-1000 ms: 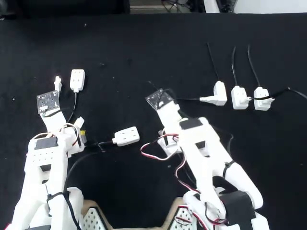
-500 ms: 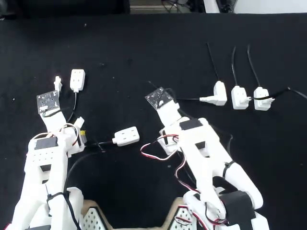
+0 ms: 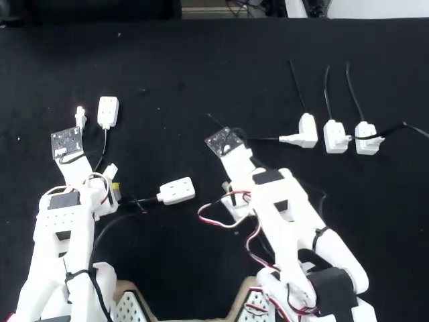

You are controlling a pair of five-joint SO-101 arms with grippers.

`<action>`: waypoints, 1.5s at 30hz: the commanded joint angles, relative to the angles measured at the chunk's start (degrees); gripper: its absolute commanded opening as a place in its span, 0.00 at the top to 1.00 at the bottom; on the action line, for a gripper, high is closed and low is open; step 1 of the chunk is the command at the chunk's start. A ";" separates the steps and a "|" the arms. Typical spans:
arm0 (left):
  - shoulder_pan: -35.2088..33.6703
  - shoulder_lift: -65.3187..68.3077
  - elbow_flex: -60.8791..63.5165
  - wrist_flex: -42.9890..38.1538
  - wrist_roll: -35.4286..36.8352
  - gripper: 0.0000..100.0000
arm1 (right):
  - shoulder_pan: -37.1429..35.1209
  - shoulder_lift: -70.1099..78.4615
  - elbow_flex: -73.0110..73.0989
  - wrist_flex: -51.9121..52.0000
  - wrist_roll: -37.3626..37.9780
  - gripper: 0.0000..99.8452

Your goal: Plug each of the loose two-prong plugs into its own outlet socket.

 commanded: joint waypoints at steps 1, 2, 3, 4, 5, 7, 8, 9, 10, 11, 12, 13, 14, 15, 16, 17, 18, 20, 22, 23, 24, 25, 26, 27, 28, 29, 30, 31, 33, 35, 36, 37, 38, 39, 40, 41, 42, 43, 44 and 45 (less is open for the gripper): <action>-0.66 -1.41 -0.40 -0.62 0.26 0.81 | 0.79 -0.92 0.31 -2.46 0.62 0.92; -0.66 -1.41 -0.40 -0.62 0.26 0.81 | 0.88 -0.92 0.48 -3.34 0.62 0.92; -0.66 -1.41 -0.40 -0.62 0.26 0.81 | 0.79 -0.92 0.75 -4.13 0.53 0.92; -0.66 -1.41 -0.40 -0.62 0.26 0.81 | 0.79 -0.92 0.75 -4.40 0.44 0.92; -0.66 -1.41 -0.40 -0.62 0.26 0.81 | 0.79 -0.92 0.57 -4.48 0.35 0.92; -0.66 -1.41 -0.40 -0.62 0.26 0.81 | 0.79 -0.92 0.40 -4.66 0.26 0.92; -0.66 -1.41 -0.40 -0.62 0.26 0.81 | 0.79 -0.92 0.40 -4.57 0.26 0.92; -0.66 -1.41 -0.40 -0.62 0.26 0.81 | 0.79 -0.92 0.48 -4.48 0.35 0.92; -0.66 -1.41 -0.40 -0.62 0.26 0.81 | 0.79 -0.92 0.57 -4.31 0.44 0.92; -0.66 -1.41 -0.40 -0.62 0.26 0.81 | 0.79 -0.92 0.66 -4.31 0.53 0.92; -0.66 -1.41 -0.40 -0.62 0.26 0.81 | 0.79 -0.92 0.75 -4.22 0.53 0.92; -0.66 -1.41 -0.40 -0.62 0.26 0.81 | 0.79 -0.92 0.75 -4.22 0.53 0.92; -0.66 -1.41 -0.40 -0.62 0.26 0.81 | 0.70 -0.92 0.75 -4.22 0.53 0.93; -0.66 -1.41 -0.40 -0.62 0.26 0.81 | 0.70 -0.92 0.75 -4.22 0.44 0.95; -0.66 -1.41 -0.40 -0.62 0.26 0.81 | 0.70 -0.92 0.75 -4.22 0.26 0.98; -0.66 -1.41 -0.40 -0.62 0.26 0.81 | 0.70 -0.92 0.66 -4.22 0.18 0.99; -0.66 -1.41 -0.40 -0.62 0.26 0.81 | 0.70 -0.92 0.57 -4.22 0.18 0.98; -0.66 -1.41 -0.40 -0.62 0.26 0.81 | 0.79 -0.92 0.31 -4.22 0.18 0.99; -0.66 -1.41 -0.40 -0.62 0.26 0.81 | 0.79 -1.01 0.31 -4.22 0.18 0.99; -0.66 -1.41 -0.40 -0.62 0.26 0.81 | 0.79 -1.01 0.31 -4.13 0.18 0.99; -0.66 -1.41 -0.40 -0.62 0.26 0.81 | 0.79 -1.01 0.31 -3.52 0.09 0.99; -0.66 -1.41 -0.40 -0.62 0.26 0.81 | 0.79 -1.01 0.13 -2.29 0.09 0.99; -0.66 -1.41 -0.40 -0.62 0.26 0.81 | 0.79 -1.01 -0.48 -0.79 0.09 0.99; -0.66 -1.41 -0.40 -0.62 0.26 0.81 | 0.79 -1.01 -1.27 1.14 0.09 0.99; -0.66 -1.41 -0.40 -0.62 0.26 0.81 | 0.97 -1.01 -2.33 3.08 0.09 0.99; -0.66 -1.41 -0.40 -0.62 0.26 0.81 | 0.97 -1.01 -3.30 5.01 0.09 0.99; -0.66 -1.41 -0.40 -0.62 0.26 0.81 | 0.88 -1.01 -4.09 6.68 0.09 0.99; -0.66 -1.41 -0.40 -0.62 0.26 0.81 | 0.70 -1.01 -4.53 7.91 0.09 0.98; -0.66 -1.41 -0.40 -0.62 0.26 0.81 | 0.44 -1.01 -4.97 8.79 0.09 0.94; -0.66 -1.41 -0.40 -0.62 0.26 0.81 | -0.18 -0.92 -4.88 8.79 0.09 0.90; -0.66 -1.41 -0.40 -0.62 0.26 0.81 | -0.53 -0.92 -4.79 8.79 0.09 0.90; -0.66 -1.41 -0.40 -0.62 0.26 0.81 | -0.88 -0.92 -4.79 8.70 0.09 0.91; -0.66 -1.41 -0.40 -0.62 0.26 0.81 | -1.14 -0.92 -4.79 8.62 0.09 0.91; -0.66 -1.41 -0.40 -0.62 0.26 0.81 | -1.23 -0.92 -4.79 8.62 0.09 0.92; -0.66 -1.41 -0.40 -0.53 0.26 0.81 | -1.32 -0.92 -4.79 8.62 0.09 0.93; -0.66 -1.41 -0.40 -0.53 0.26 0.81 | -1.41 -0.92 -4.79 8.62 0.09 0.93; -0.66 -1.41 -0.40 -0.53 0.26 0.81 | -1.41 -0.92 -4.70 8.62 0.09 0.93; -0.66 -1.41 -0.40 -0.53 0.26 0.81 | -1.41 -0.92 -4.35 8.62 0.09 0.93; -0.66 -1.41 -0.40 -0.53 0.26 0.81 | -1.49 -0.92 -3.91 8.18 0.09 0.93; -0.66 -1.41 -0.40 -0.53 0.26 0.81 | -1.49 -0.92 -3.30 7.21 0.00 0.93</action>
